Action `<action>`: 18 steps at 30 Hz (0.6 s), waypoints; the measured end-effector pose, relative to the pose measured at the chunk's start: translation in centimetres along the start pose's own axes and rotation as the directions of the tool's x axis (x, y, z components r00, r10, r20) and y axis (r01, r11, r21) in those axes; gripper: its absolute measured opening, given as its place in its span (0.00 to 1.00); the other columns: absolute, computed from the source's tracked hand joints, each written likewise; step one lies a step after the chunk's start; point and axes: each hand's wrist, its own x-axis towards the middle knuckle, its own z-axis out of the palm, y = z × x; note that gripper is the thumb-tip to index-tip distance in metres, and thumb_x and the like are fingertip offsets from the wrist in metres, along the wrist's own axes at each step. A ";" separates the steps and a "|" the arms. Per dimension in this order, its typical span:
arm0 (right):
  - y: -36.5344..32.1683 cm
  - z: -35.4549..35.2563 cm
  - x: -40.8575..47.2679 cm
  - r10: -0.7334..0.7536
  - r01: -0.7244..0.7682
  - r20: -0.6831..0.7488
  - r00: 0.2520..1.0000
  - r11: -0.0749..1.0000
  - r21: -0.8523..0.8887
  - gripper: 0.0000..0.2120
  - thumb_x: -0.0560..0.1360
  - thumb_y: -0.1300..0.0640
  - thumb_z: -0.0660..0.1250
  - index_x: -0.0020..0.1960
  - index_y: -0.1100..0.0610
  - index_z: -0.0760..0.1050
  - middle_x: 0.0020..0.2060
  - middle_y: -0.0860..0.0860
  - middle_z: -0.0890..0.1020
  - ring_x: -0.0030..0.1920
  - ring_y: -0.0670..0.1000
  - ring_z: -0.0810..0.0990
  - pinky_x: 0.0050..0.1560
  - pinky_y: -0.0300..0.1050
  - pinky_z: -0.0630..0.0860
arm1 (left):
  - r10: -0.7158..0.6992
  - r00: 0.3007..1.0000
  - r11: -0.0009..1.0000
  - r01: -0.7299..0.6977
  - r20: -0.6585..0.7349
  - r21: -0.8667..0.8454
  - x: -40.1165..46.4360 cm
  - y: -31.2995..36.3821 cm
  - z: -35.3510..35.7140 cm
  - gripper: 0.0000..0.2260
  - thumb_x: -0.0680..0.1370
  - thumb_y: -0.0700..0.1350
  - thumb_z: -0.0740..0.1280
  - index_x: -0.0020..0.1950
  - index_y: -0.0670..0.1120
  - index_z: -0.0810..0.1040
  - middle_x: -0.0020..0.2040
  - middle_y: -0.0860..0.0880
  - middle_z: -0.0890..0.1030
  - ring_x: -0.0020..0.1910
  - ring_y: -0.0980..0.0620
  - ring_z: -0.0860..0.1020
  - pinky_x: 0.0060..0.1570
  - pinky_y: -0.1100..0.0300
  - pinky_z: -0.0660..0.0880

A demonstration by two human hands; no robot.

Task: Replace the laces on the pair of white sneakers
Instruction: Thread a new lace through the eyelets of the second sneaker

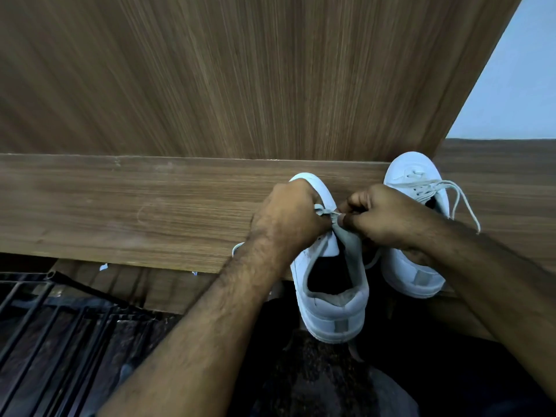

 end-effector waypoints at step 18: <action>-0.1 -0.1 0.0 -0.002 -0.001 0.061 0.998 0.999 0.052 0.07 0.80 0.60 0.65 0.48 0.55 0.82 0.39 0.58 0.86 0.40 0.64 0.85 0.42 0.60 0.83 | -0.022 0.993 0.984 0.041 -0.112 0.175 -0.6 1.7 1.1 0.13 0.75 0.47 0.69 0.33 0.48 0.69 0.35 0.49 0.75 0.41 0.42 0.79 0.39 0.56 0.72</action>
